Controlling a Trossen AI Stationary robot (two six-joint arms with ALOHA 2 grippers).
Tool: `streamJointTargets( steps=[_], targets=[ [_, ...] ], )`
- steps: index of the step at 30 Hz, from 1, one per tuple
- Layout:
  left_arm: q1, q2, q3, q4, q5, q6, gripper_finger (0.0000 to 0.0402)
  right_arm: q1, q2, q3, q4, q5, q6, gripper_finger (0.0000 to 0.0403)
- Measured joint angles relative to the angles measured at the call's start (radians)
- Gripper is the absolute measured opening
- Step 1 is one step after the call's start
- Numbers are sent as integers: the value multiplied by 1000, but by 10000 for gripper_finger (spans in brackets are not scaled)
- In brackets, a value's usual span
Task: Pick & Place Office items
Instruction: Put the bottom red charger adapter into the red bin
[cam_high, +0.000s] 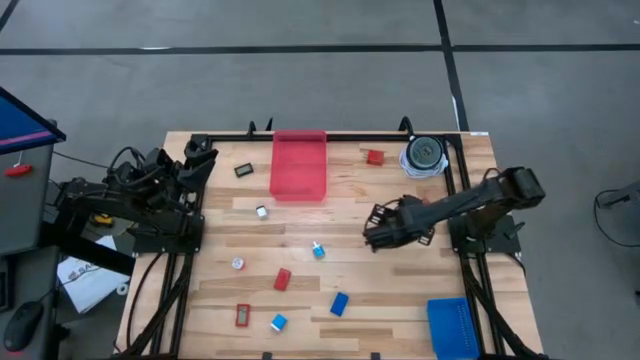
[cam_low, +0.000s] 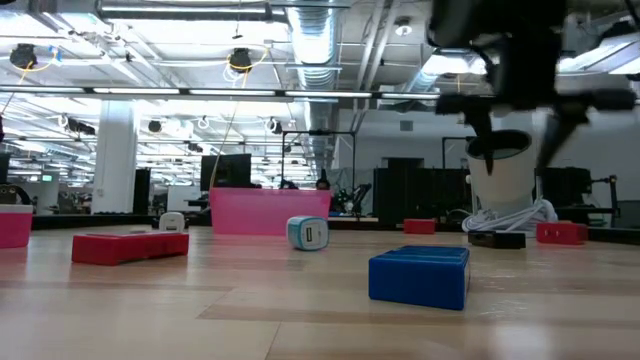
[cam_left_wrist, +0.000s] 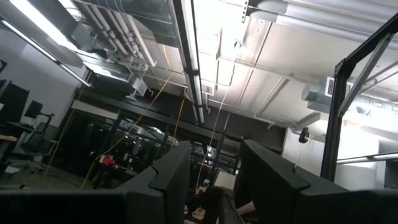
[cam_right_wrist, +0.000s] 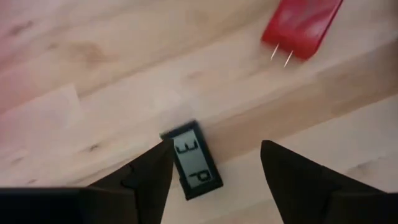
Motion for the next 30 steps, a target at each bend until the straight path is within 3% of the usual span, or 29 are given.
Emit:
streamJointTargets(
  steps=[5,15,24,30],
  targets=[
    [0,1,0,0,-4,-1,143,-34,-88,-151,79,-34,3,250],
    [0,1,0,1,-28,-27,143,-160,-109,-181,-87,-10,3,250],
    [0,1,0,3,-29,-28,143,-226,-208,-416,199,-66,18,250],
    [0,1,0,2,-29,-35,143,-278,-294,-473,230,-52,25,250]
  ],
)
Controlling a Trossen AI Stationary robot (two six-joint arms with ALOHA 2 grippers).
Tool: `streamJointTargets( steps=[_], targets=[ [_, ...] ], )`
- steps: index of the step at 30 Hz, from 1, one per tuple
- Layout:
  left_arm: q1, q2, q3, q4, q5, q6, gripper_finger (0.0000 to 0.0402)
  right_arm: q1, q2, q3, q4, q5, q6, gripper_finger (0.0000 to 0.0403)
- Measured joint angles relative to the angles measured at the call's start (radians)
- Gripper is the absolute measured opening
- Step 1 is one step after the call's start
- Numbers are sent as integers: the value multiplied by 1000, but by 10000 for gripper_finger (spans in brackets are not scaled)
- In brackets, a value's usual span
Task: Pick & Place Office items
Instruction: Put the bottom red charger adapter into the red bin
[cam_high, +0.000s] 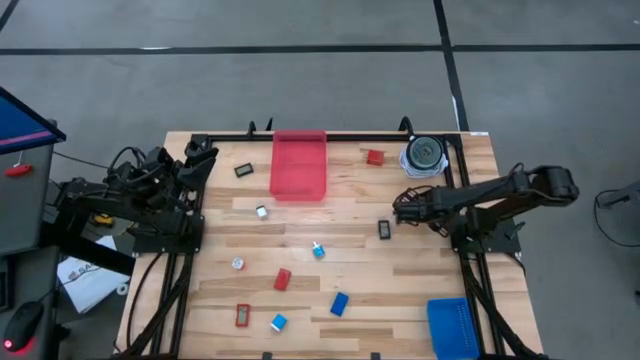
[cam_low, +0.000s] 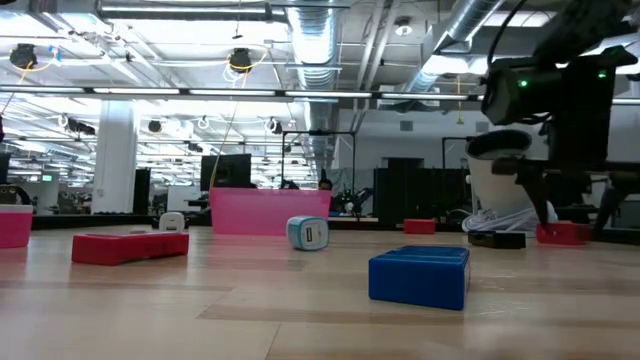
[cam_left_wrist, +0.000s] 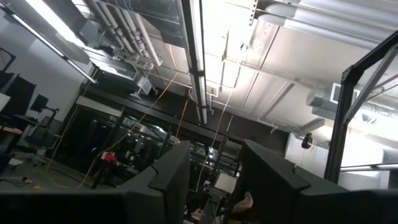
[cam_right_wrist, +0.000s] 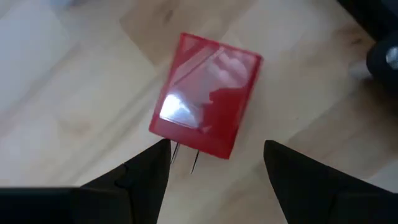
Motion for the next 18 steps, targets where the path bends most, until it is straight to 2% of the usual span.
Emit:
streamJointTargets(
  steps=[6,11,15,18],
  targets=[
    [0,0,0,0,0,-9,143,-55,-4,0,19,15,-12,250],
    [0,0,0,0,-1,-17,143,-35,-16,39,32,36,-24,250],
    [0,7,-1,-2,-12,-17,143,-37,-20,86,-26,106,-38,250],
    [0,19,-1,-1,-15,-19,143,-68,-20,86,-87,109,-39,250]
  ],
)
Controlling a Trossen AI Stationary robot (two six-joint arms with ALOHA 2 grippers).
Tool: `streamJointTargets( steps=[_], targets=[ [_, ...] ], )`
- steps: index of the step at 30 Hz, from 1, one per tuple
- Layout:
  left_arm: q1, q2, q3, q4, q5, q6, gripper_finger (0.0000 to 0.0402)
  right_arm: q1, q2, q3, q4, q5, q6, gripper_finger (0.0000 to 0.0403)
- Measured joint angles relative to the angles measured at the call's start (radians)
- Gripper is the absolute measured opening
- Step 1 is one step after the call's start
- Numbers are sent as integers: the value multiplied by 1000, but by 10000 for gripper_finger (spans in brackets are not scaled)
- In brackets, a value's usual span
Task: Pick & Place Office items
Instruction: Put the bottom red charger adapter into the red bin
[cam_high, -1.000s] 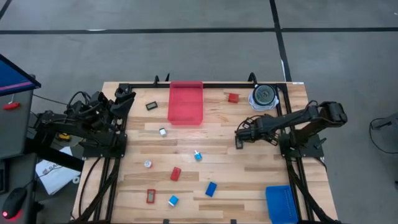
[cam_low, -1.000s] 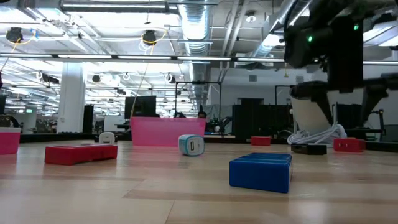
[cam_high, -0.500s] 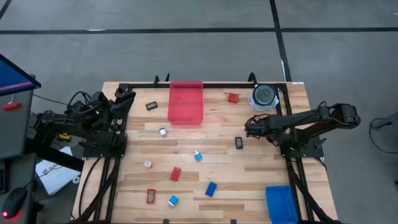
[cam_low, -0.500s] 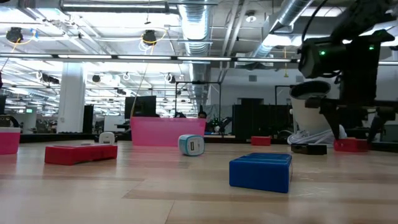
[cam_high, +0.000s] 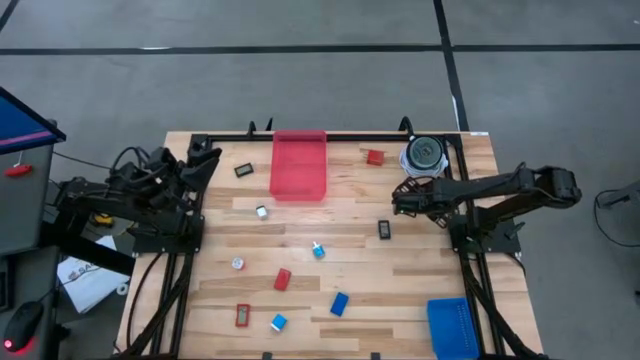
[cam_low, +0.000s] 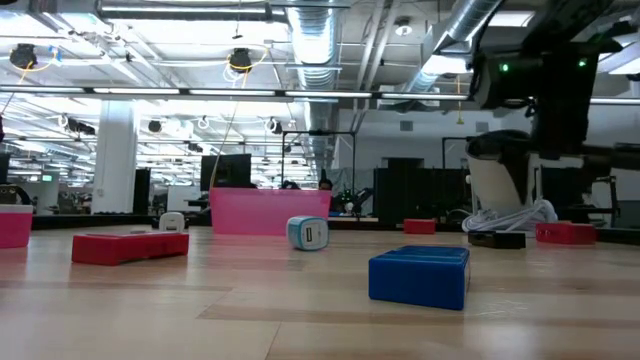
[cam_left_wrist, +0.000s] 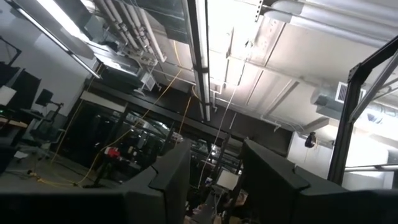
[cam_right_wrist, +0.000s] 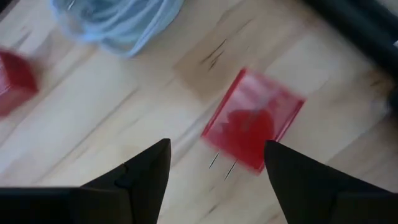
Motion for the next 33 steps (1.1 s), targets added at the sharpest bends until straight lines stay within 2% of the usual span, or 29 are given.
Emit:
streamJointTargets(
  steps=[10,19,33],
  targets=[
    [0,22,0,1,2,-23,143,-78,-9,-9,-37,-5,-2,250],
    [0,19,0,2,17,-23,143,-109,-9,-70,88,-117,54,250],
    [0,19,0,1,43,-18,143,-191,-10,-77,77,-152,62,250]
  ],
)
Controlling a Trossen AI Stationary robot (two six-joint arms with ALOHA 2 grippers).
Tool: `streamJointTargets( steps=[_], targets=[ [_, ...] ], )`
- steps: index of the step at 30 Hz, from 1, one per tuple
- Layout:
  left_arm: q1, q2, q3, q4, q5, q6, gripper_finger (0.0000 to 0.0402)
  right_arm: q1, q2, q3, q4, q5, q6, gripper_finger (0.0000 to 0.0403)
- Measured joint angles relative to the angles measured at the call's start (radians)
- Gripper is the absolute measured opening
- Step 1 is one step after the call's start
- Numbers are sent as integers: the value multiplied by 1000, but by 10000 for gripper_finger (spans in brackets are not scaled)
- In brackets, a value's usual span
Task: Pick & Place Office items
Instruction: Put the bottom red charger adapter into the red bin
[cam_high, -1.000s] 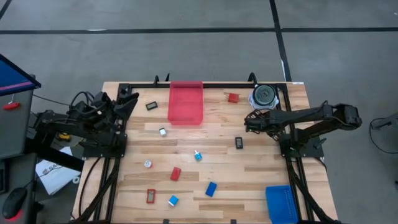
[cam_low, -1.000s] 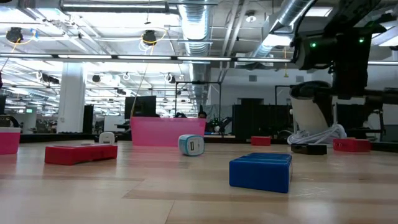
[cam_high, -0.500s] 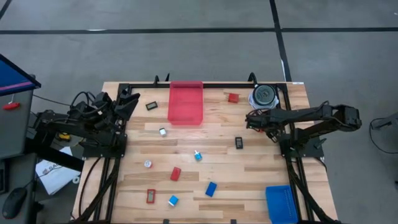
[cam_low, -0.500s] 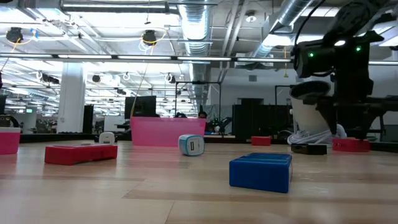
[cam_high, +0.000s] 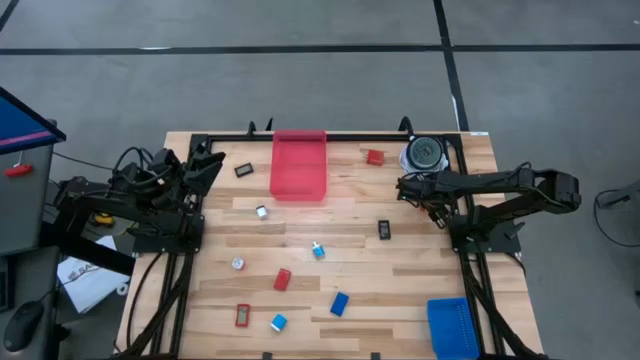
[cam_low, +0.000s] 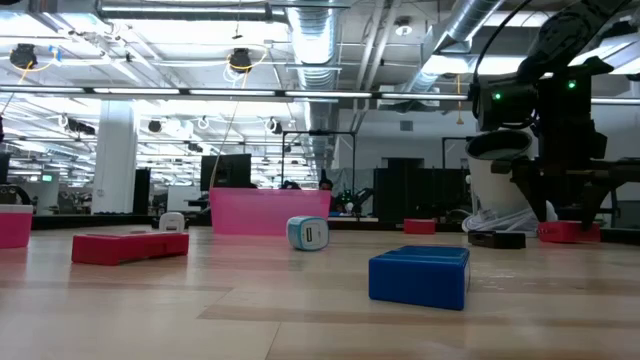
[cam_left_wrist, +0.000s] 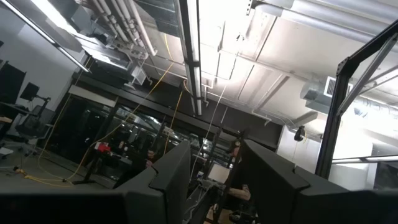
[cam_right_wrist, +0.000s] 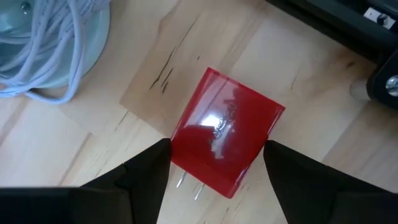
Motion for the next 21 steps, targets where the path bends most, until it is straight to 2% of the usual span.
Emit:
streamJointTargets(
  steps=[4,6,8,14,17,21],
  targets=[
    [0,0,0,0,0,1,143,28,-1,0,34,-18,1,250],
    [0,0,0,0,0,1,143,55,2,-1,70,-74,4,250],
    [0,0,0,0,0,2,143,89,3,-6,98,-86,6,250],
    [0,0,0,0,0,3,143,245,22,-3,331,-85,20,250],
    [0,0,0,0,-1,3,143,329,22,26,400,-36,22,250],
    [0,0,0,0,-1,3,143,399,22,111,383,51,-11,250]
  ],
)
